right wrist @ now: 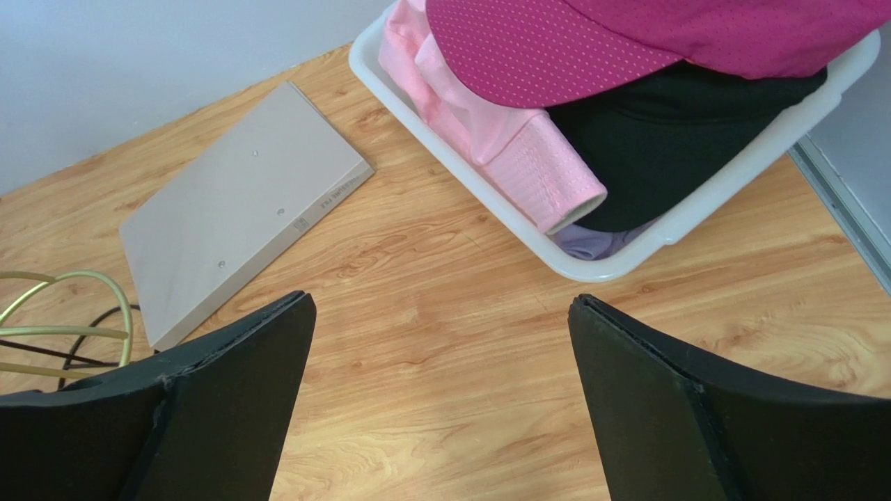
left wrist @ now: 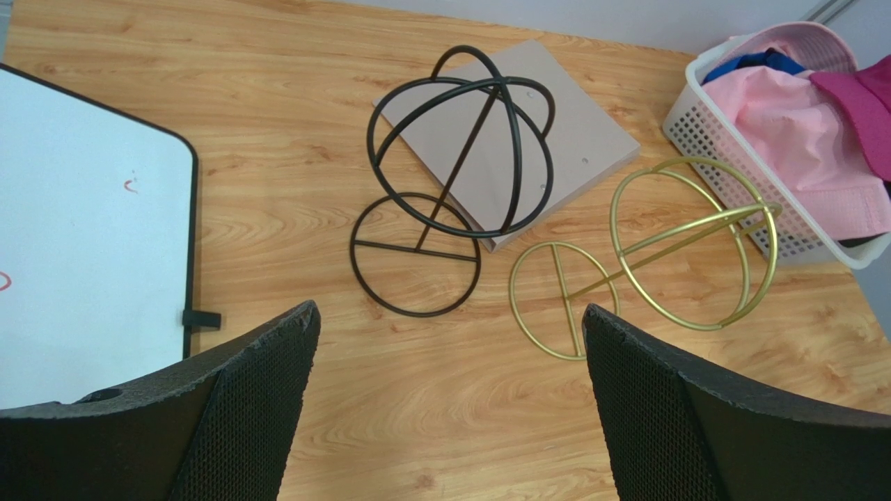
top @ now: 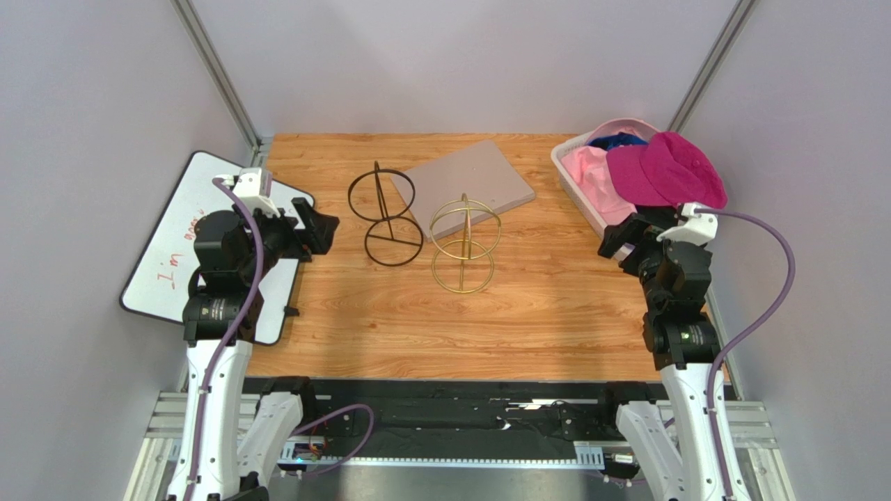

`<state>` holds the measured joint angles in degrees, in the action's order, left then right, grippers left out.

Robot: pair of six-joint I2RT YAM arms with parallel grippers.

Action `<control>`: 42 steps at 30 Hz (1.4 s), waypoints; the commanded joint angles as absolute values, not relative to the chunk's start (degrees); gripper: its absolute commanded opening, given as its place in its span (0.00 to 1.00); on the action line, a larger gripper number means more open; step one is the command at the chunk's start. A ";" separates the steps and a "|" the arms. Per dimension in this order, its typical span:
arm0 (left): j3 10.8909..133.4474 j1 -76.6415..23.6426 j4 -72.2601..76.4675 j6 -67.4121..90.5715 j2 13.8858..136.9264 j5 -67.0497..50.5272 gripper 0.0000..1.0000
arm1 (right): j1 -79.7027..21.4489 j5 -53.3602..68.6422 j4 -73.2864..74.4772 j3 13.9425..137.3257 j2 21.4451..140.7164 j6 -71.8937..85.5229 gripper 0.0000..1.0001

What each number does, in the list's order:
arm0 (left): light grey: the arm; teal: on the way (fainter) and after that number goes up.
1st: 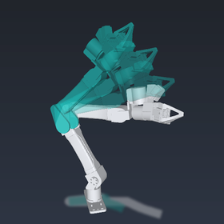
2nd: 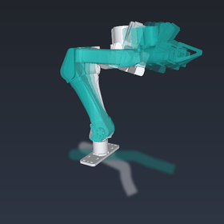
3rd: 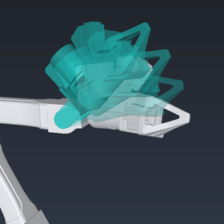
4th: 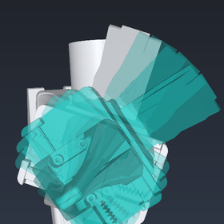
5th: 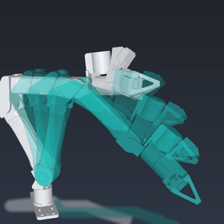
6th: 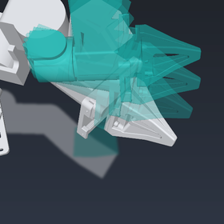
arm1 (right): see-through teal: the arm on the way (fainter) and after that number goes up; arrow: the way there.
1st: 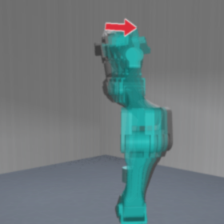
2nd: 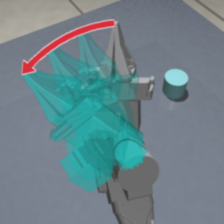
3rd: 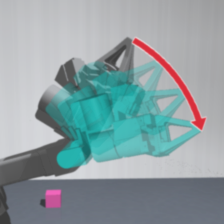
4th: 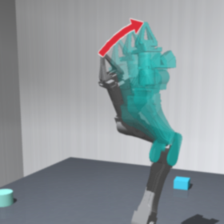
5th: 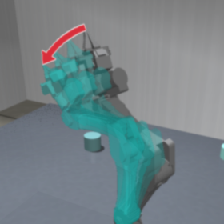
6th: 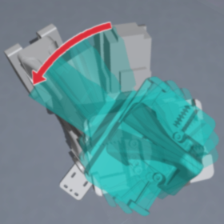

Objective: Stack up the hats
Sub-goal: Pick up the hat from the bin.

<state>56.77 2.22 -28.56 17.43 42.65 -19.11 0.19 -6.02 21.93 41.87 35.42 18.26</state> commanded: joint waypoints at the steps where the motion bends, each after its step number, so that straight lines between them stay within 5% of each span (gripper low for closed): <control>1: 56.16 2.28 -28.30 17.40 42.89 -19.69 1.00 | 0.26 -8.88 23.64 46.22 33.14 18.46 1.00; 6: 55.81 2.37 -28.30 14.95 42.98 -23.10 1.00 | 0.26 -10.37 29.16 52.28 35.32 17.58 1.00; 14: 55.63 2.20 -30.14 13.80 42.89 -19.60 1.00 | 0.26 -15.63 45.86 85.73 57.46 14.94 1.00; 21: 55.72 0.70 -31.02 13.45 43.42 -17.58 1.00 | 1.93 -18.19 47.20 97.45 75.56 13.01 1.00; 30: 55.81 0.18 -31.55 13.45 44.38 -18.63 1.00 | 1.41 -13.53 41.22 96.59 85.94 6.25 0.95; 42: 55.90 0.18 -31.99 13.62 45.35 -19.60 1.00 | -6.32 -27.67 42.72 97.56 96.85 -3.51 0.92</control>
<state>55.61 0.40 -32.32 14.63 45.50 -19.00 -4.10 -20.69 43.75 95.79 93.67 1.63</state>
